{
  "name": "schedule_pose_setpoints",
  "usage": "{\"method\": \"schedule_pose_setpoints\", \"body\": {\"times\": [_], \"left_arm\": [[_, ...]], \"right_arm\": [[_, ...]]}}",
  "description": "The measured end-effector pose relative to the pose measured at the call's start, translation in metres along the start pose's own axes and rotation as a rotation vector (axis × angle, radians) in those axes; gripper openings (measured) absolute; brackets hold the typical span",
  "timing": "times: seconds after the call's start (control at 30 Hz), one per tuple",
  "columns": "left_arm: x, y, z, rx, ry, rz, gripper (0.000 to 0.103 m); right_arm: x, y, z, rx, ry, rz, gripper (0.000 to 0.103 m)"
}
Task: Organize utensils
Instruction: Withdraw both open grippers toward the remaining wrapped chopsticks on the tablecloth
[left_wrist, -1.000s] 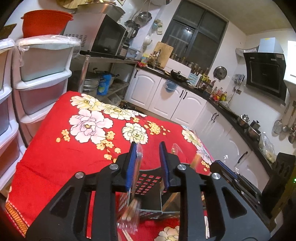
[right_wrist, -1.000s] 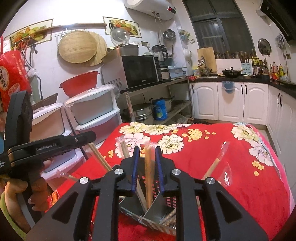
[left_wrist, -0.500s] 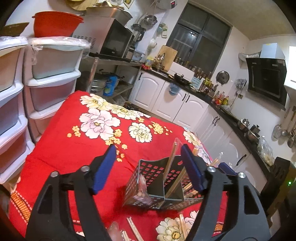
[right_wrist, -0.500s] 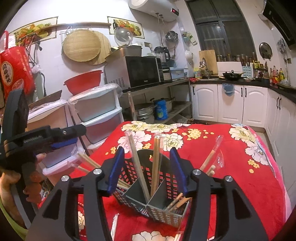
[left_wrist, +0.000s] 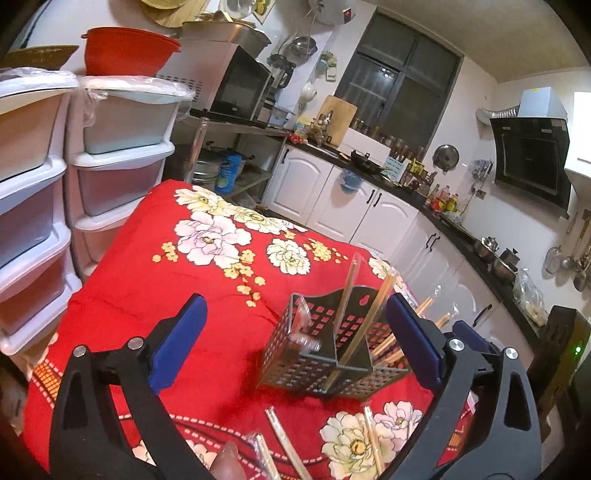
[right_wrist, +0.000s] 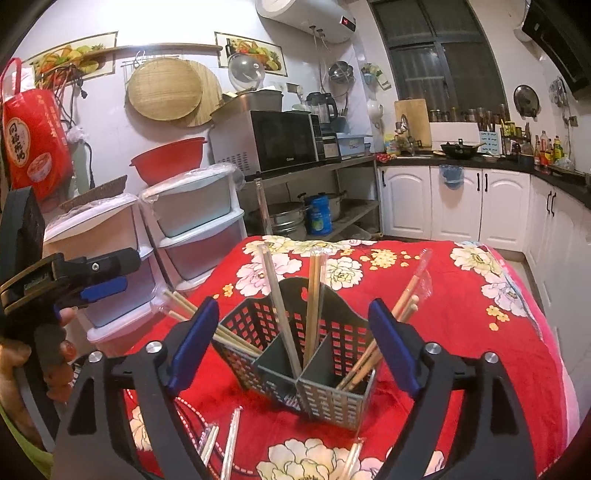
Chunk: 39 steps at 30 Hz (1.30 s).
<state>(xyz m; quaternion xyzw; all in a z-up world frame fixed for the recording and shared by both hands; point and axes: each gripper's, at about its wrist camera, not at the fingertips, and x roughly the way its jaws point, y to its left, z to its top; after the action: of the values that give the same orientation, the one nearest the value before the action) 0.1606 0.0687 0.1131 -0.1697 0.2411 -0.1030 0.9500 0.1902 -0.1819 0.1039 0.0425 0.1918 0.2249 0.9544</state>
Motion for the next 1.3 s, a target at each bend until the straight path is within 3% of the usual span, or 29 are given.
{"method": "schedule_pose_setpoints", "body": {"times": [0.73, 1.3], "left_arm": [[-0.010, 0.023, -0.064, -0.031, 0.114, 0.039, 0.091], [0.001, 0.029, -0.107, -0.034, 0.202, 0.054, 0.091]], "right_arm": [[-0.032, -0.009, -0.041, -0.002, 0.070, -0.043, 0.083], [-0.027, -0.008, -0.090, -0.011, 0.207, -0.029, 0.083]]}}
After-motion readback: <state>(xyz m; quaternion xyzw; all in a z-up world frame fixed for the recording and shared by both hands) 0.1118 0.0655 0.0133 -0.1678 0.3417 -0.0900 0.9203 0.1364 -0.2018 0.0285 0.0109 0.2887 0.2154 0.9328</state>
